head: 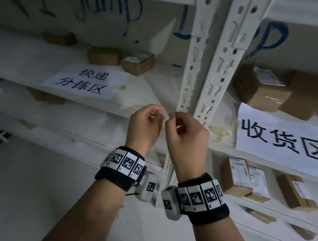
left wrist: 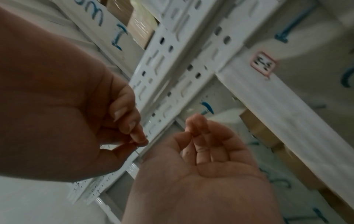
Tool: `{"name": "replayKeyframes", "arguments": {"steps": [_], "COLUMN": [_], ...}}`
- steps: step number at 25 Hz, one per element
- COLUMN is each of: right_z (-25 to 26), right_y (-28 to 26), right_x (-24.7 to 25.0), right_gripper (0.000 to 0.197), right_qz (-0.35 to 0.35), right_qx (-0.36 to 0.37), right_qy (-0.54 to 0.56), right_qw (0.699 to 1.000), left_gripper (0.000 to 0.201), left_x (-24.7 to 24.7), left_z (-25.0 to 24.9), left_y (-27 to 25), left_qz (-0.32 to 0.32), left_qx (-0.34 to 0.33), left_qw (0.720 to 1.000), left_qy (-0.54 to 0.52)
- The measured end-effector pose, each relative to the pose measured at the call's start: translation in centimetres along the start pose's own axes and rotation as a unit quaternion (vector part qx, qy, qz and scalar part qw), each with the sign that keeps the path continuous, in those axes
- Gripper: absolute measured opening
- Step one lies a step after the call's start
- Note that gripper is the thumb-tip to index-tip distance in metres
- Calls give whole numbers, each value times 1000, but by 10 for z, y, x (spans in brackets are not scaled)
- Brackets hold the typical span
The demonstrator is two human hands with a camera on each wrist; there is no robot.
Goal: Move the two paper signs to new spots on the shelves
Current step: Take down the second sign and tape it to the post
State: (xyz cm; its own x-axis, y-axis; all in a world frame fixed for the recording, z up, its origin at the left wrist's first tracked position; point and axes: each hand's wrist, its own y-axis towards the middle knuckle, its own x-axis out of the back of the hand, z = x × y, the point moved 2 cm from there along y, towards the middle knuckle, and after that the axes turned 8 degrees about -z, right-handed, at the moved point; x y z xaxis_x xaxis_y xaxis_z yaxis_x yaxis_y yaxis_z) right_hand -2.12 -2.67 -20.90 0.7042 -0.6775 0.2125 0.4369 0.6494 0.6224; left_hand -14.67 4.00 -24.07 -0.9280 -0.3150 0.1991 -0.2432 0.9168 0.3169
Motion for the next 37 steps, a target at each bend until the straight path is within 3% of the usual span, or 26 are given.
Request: {"name": "replayKeyframes", "arguments": {"steps": [6,11,19,23,27,30,33,35,37], "right_z": [30,62,118,108,82,62,51,43,35], "right_y": [-23,-42,-49,-32,-6,10,28,40,50], "right_x": [-82,-187,-340,-344,-338,-340,-342,-345,-353], "right_gripper": [23,21,28,55,54,30,41,50,47], "right_qz": [54,78,66,51,33,32,20,57,101], "right_qx": [-16,-32,-75,-107,-153,-175,-199,-247,-297], "right_qy": [29,-51,-132,-191,-225,-247,-313,-361,-357], "right_qw": [998,995,986,974,962,952,928,897,880], "left_gripper": [25,29,33,32,30,30,30,32,33], "left_x": [82,163,254,250,236,230,233,234,236], "left_z": [15,48,116,123,124,121,124,132,140], "left_y": [33,90,195,218,239,251,268,277,284], "left_qz": [-62,-82,-34,22,55,81,102,126,145], "left_qx": [15,-8,7,13,-3,-32,-38,-29,3], "left_qw": [998,997,999,999,998,995,991,986,983], "left_qy": [17,8,-13,-22,2,48,73,108,117]}}
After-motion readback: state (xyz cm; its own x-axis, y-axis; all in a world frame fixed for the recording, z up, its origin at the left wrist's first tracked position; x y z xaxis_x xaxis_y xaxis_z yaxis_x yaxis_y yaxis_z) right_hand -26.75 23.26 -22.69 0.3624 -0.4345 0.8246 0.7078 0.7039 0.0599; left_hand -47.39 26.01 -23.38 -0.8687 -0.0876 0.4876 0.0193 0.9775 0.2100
